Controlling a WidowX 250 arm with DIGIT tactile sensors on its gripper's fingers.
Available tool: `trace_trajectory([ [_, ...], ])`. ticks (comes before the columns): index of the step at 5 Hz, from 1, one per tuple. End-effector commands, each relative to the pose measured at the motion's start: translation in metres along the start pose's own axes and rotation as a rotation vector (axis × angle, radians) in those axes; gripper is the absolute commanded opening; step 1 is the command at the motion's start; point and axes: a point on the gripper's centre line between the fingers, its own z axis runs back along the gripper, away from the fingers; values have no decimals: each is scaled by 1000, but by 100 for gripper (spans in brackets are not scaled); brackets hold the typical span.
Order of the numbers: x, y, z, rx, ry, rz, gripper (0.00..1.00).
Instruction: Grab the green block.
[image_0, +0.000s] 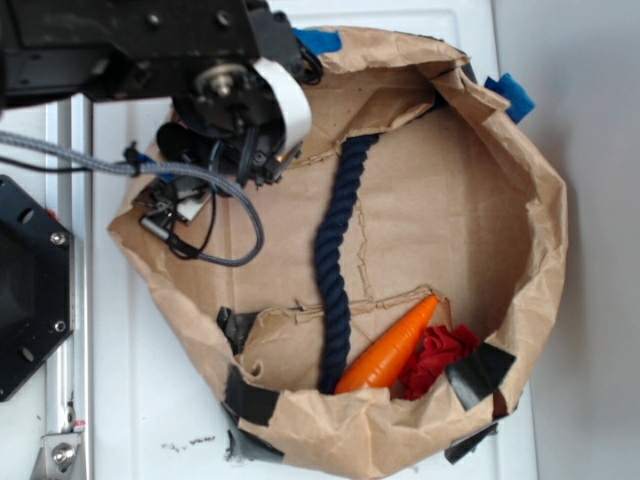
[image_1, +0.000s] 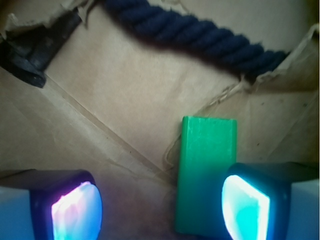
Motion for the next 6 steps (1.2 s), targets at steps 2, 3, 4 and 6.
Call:
trace_trajectory([
  [2, 3, 24, -3, 129, -53, 115, 100],
  [3, 4, 25, 0, 185, -73, 119, 100],
  [4, 7, 22, -3, 189, -90, 107, 100],
  [6, 9, 24, -15, 162, -76, 109, 100],
])
